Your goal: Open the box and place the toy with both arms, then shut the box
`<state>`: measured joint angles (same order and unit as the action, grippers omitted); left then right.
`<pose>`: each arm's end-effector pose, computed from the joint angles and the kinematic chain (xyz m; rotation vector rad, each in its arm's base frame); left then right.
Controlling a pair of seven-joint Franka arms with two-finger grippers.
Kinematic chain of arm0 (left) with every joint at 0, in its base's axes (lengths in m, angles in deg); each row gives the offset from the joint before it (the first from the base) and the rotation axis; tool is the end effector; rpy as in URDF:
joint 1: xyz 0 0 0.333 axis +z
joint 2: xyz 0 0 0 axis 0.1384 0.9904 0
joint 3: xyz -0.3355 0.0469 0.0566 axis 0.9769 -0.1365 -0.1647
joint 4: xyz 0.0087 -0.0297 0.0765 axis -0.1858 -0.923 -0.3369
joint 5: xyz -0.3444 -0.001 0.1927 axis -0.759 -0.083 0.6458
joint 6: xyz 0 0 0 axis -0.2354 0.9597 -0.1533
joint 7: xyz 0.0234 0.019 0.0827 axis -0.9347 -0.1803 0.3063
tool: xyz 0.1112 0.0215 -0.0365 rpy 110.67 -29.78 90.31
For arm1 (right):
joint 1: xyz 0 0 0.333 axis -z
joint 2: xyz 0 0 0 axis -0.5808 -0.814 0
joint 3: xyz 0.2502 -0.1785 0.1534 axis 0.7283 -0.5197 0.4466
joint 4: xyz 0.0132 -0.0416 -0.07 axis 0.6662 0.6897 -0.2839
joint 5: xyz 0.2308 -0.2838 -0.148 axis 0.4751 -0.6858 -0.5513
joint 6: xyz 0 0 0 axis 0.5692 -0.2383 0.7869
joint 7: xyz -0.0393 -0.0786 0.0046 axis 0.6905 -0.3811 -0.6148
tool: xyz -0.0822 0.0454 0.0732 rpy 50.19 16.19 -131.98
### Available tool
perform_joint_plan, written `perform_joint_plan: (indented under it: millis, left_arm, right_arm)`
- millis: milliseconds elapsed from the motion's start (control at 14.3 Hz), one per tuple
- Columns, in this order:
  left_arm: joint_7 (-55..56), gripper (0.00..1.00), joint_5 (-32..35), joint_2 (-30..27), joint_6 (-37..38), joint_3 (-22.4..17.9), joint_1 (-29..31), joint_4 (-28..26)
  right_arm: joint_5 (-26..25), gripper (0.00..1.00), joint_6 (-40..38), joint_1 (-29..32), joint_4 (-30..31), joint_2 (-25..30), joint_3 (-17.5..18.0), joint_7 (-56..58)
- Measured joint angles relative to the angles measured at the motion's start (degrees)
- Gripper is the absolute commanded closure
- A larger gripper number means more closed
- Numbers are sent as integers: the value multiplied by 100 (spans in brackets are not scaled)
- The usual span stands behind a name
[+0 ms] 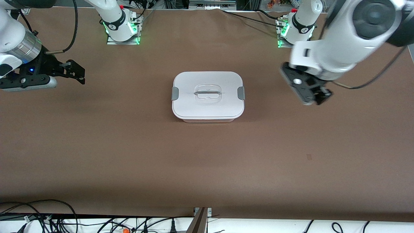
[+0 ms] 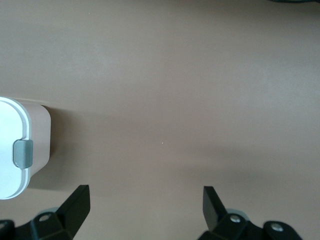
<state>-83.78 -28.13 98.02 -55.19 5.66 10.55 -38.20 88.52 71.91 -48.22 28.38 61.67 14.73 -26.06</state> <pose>0.5991 -0.1786 0.6063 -2.7493 1.4578 0.2602 0.5656 0.0877 0.6177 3.1168 0.2032 0.0215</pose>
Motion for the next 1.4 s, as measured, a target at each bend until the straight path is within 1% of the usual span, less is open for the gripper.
perform_joint_plan:
  millis: [140, 279, 419, 489, 559, 629, 769, 908, 978, 1048, 1118, 1188, 1397]
  left_arm:
    - [62, 0, 323, -85, 29, -20, 263, 41]
    - [140, 0, 781, -144, -11, -28, 329, 164]
    - [553, 0, 901, -198, -273, -89, 272, 212]
    - [944, 0, 888, -235, -329, -168, 231, 191]
    - [1408, 0, 762, -321, -395, -336, 180, 74]
    - [1901, 0, 465, -481, -590, -562, 147, -167]
    - [2736, 0, -231, -963, -1282, -1156, 123, -931]
    - [3108, 0, -724, -1424, -1754, -1824, 110, -1675]
    - [3132, 0, -857, -1568, -1847, -2131, 107, -1920]
    - [3133, 0, -920, -1653, -1883, -2357, 110, -2080]
    - [3133, 0, -960, -1690, -1883, -2485, 111, -2195]
    - [3148, 0, -969, -1696, -1876, -2512, 110, -2274]
    - [3227, 0, -971, -1644, -1871, -2462, 18, -2313]
  right_arm:
    - [0, 0, 0, 0, 0, 0, 0, 0]
    - [0, 0, 0, 0, -1, 0, 0, 0]
    - [0, 0, 0, 0, -1, 0, 0, 0]
    - [0, 0, 0, 0, -1, 0, 0, 0]
    - [0, 0, 0, 0, -1, 0, 0, 0]
    - [0, 0, 0, 0, -1, 0, 0, 0]
    - [0, 0, 1, 0, -1, 0, 0, 0]
    - [0, 0, 1, 0, -2, -1, 0, 0]
    - [0, 0, 1, 0, -2, -1, 0, 0]
    - [0, 0, 1, 0, -2, -1, 0, 0]
    - [0, 0, 1, 0, -2, -1, 0, 0]
    - [0, 0, 1, 0, -2, -1, 0, 0]
    - [0, 0, 1, 0, -2, -1, 0, 0]
